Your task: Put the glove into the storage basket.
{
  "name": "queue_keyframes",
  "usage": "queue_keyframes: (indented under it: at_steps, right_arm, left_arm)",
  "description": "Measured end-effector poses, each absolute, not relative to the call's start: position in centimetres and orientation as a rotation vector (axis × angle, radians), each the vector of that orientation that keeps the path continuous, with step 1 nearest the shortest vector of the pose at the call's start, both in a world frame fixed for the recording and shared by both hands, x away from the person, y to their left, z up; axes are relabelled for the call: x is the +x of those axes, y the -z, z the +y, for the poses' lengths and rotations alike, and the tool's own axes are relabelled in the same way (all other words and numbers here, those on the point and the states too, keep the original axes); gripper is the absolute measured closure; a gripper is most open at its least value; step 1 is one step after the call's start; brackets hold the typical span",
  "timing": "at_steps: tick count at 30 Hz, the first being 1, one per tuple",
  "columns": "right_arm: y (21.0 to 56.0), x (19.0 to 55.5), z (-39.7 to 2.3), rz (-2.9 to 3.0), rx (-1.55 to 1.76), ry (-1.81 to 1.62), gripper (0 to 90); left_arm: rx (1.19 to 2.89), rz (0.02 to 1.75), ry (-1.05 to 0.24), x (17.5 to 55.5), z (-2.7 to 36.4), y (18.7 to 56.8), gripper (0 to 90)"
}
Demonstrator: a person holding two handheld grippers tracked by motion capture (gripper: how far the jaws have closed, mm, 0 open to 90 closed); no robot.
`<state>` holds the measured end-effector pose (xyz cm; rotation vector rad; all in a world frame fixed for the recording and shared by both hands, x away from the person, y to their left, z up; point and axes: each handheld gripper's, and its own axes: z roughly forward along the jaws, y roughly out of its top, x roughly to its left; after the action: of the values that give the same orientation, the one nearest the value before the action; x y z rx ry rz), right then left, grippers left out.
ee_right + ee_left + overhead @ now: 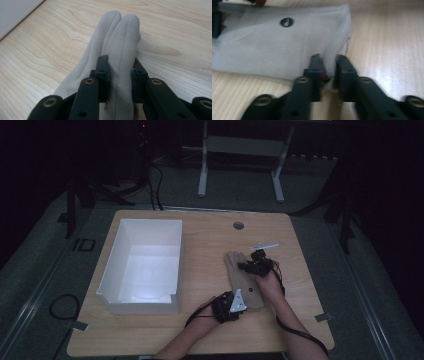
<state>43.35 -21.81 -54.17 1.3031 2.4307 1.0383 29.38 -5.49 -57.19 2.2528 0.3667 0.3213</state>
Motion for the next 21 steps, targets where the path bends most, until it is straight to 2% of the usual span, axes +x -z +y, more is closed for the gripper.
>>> queue_keyframes:
  at_steps: [3,10,14,21]
  right_arm:
    - [54.1,43.4,-21.9,2.431,1.318,-1.059,76.7]
    - [53.6,43.6,-22.6,2.410,1.373,-1.146,82.2]
    - [53.3,43.6,-22.7,2.402,1.380,-1.166,82.7]
    - [53.4,43.8,-22.4,2.433,1.387,-1.177,81.3]
  left_arm:
    - [2.231,0.454,-0.166,30.7,-5.0,56.9,81.6]
    - [2.248,0.458,-0.169,30.7,-5.1,56.2,82.2]
    - [2.258,0.440,-0.200,30.6,-5.0,55.6,82.2]
    - [2.271,0.467,-0.149,30.9,-4.5,56.2,82.0]
